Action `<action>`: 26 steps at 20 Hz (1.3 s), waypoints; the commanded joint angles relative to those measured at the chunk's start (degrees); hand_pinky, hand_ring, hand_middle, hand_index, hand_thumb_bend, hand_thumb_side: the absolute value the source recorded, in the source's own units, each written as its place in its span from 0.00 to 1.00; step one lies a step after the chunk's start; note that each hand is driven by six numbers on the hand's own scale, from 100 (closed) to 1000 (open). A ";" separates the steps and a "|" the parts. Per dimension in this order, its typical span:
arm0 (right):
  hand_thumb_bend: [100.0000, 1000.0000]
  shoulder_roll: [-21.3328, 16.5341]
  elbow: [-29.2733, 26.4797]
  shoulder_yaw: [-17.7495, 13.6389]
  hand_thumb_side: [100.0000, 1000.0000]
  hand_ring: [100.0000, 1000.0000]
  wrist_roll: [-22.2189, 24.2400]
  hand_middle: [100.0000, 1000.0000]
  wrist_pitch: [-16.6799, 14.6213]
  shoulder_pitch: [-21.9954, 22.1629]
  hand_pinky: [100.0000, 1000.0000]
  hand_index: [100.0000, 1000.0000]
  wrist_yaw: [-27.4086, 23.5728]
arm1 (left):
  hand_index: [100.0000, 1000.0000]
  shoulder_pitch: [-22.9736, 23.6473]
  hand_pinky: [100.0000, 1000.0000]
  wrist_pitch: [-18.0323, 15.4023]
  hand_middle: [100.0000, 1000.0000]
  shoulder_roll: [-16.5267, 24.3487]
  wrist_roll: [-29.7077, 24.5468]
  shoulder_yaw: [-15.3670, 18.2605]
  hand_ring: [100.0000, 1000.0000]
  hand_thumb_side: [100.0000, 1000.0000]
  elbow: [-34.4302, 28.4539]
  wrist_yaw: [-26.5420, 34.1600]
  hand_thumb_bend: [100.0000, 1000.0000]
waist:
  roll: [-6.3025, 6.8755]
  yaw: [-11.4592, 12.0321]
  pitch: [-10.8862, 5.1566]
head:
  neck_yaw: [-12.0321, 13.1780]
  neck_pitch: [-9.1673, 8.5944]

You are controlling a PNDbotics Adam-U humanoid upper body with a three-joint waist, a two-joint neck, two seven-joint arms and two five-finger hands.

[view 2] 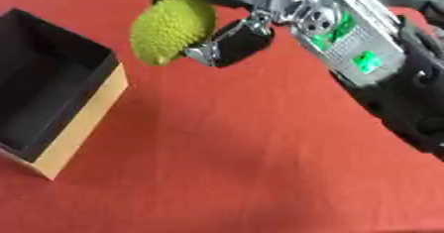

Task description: Pick up objects on the table and place them in the box.

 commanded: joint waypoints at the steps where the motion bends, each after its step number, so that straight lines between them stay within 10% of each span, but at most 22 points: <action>1: 0.05 4.61 -0.40 -0.75 0.00 0.64 1.83 0.51 1.96 -4.56 0.67 0.62 2.18 | 0.63 -1.47 0.64 0.08 0.48 1.33 -0.01 -0.53 0.52 0.00 -1.54 0.21 0.00 | 0.47 0.30 -1.36 | -0.94 0.40; 16: 0.00 31.31 26.02 1.91 0.00 0.61 -10.81 0.47 0.26 -16.83 0.66 0.60 22.43 | 0.64 -11.53 0.62 -1.55 0.49 -2.52 -2.94 -7.74 0.53 0.00 -3.59 3.80 0.15 | 1.30 5.13 -0.84 | -6.97 0.60; 26: 0.00 38.99 38.27 4.31 0.00 0.62 -17.19 0.47 -1.74 -15.59 0.66 0.60 33.41 | 0.64 -12.73 0.62 -1.57 0.49 -3.10 -5.27 -9.16 0.53 0.00 -3.59 5.09 0.13 | 0.97 6.69 -0.67 | -8.47 -0.49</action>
